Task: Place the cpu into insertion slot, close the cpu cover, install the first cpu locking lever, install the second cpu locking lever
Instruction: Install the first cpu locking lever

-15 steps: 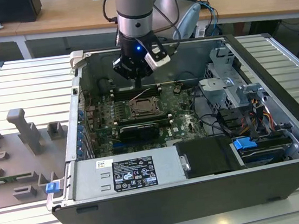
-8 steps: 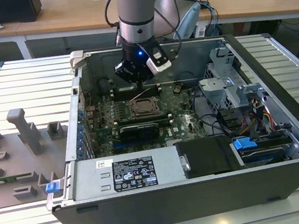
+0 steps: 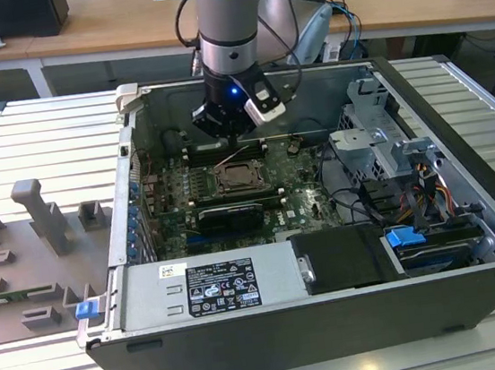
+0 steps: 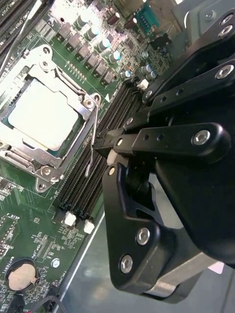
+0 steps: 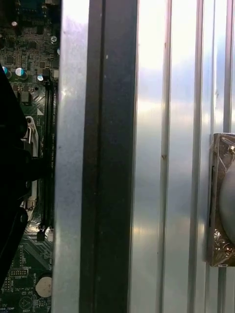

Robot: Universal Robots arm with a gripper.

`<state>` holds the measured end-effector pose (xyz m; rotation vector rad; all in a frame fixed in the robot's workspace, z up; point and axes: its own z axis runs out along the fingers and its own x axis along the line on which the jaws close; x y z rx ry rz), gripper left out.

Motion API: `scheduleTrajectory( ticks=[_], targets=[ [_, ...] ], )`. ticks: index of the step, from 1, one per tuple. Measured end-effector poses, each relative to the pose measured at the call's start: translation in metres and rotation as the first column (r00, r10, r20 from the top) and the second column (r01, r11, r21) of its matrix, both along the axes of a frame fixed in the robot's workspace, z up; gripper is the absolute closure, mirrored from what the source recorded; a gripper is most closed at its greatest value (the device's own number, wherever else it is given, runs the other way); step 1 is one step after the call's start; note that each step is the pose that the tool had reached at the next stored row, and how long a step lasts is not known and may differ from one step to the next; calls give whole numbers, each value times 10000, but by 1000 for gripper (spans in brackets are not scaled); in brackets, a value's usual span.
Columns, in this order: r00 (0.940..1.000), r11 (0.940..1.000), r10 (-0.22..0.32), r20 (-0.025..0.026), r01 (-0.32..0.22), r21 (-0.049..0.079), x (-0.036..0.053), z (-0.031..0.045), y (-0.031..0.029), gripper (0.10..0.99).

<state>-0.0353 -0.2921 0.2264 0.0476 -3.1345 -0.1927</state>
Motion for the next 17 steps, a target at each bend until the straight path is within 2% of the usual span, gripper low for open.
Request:
scheduleTrajectory(
  ticks=[11,17],
  targets=[
    [10000,10000,0,0,0,-1,105,-71,0,980],
    [10000,10000,-1,1,1,-1,166,-150,1,980]
  ],
)
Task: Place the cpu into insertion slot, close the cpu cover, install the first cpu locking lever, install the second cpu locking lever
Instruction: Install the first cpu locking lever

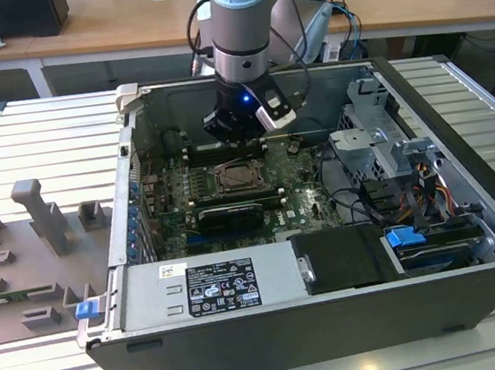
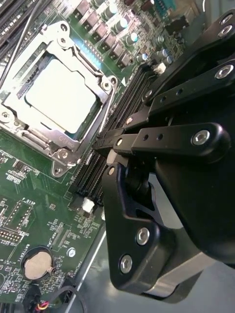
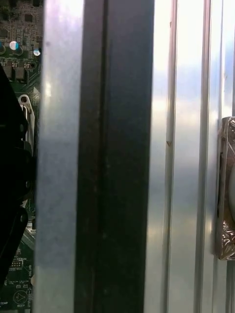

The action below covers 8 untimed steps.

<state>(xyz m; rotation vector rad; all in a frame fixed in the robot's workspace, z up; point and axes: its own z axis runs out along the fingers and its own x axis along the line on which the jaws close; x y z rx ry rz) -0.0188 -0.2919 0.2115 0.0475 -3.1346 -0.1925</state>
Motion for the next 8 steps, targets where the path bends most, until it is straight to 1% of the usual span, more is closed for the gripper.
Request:
scheduleTrajectory(
  ticks=[4,8],
  targets=[
    [10000,10000,0,0,0,-1,17,-62,0,980],
    [10000,10000,0,-2,0,-11,18,-73,-1,980]
  ],
)
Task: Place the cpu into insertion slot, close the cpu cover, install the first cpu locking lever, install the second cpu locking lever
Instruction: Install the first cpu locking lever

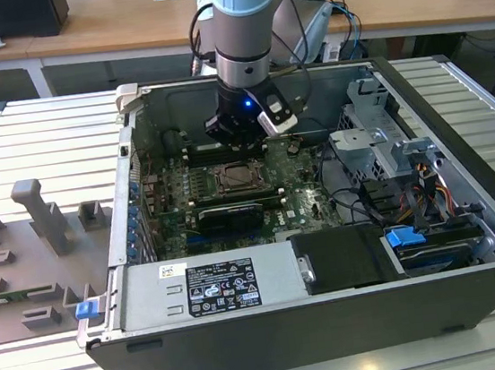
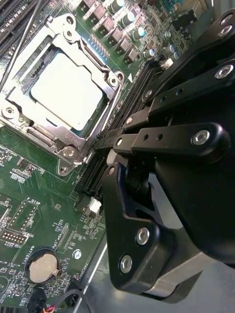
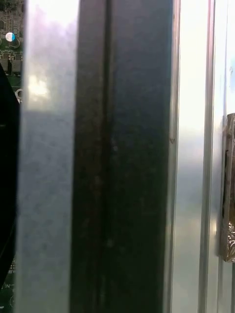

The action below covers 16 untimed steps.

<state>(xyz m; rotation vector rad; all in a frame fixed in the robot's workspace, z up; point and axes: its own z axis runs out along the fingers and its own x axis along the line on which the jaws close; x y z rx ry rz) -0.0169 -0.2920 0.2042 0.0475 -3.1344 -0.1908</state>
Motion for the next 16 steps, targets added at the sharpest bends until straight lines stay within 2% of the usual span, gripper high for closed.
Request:
scheduleTrajectory(
  ticks=[10,16],
  targets=[
    [10000,10000,2,4,-2,-8,1,10,1,980],
    [10000,9999,0,2,0,-171,0,5,0,980]
  ],
)
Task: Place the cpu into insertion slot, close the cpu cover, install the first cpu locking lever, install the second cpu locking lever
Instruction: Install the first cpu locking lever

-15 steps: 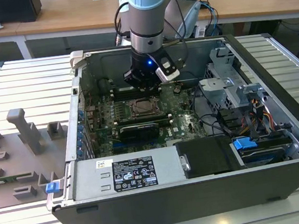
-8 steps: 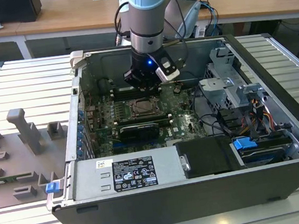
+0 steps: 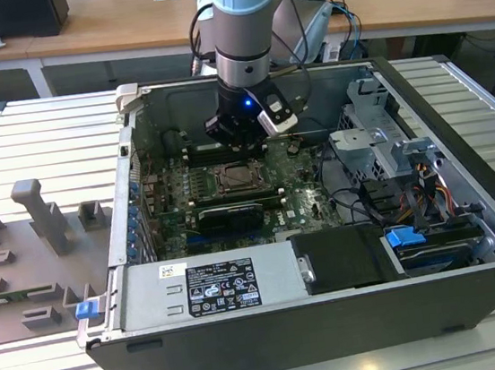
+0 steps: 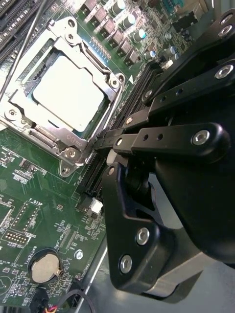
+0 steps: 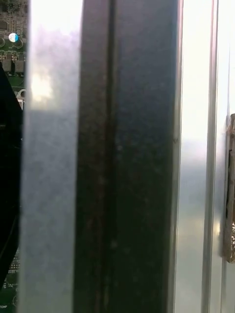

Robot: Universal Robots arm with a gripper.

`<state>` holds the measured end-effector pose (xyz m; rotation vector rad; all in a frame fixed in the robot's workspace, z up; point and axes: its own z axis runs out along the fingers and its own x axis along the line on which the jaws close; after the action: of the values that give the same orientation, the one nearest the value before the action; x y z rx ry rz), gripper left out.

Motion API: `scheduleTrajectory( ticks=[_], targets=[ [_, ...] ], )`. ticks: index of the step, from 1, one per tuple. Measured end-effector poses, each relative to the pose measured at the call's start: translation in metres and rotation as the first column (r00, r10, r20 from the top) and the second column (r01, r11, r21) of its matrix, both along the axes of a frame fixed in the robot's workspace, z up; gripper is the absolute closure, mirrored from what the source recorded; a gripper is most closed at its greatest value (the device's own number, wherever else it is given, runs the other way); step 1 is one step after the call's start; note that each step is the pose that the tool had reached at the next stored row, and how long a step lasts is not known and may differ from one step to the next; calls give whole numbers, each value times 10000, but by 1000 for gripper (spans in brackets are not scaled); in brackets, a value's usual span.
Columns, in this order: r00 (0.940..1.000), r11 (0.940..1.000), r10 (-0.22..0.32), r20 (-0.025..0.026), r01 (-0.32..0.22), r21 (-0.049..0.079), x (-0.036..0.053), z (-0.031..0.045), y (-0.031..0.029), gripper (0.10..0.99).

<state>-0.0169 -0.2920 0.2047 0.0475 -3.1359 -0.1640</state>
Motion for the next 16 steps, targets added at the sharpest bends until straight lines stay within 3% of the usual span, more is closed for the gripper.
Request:
scheduleTrajectory(
  ticks=[7,11,16],
  targets=[
    [10000,9999,0,1,0,-169,0,-7,1,980],
    [10000,9990,0,-1,0,-445,0,-13,1,980],
    [10000,9985,1,-4,-1,-556,2,-33,6,980]
  ],
)
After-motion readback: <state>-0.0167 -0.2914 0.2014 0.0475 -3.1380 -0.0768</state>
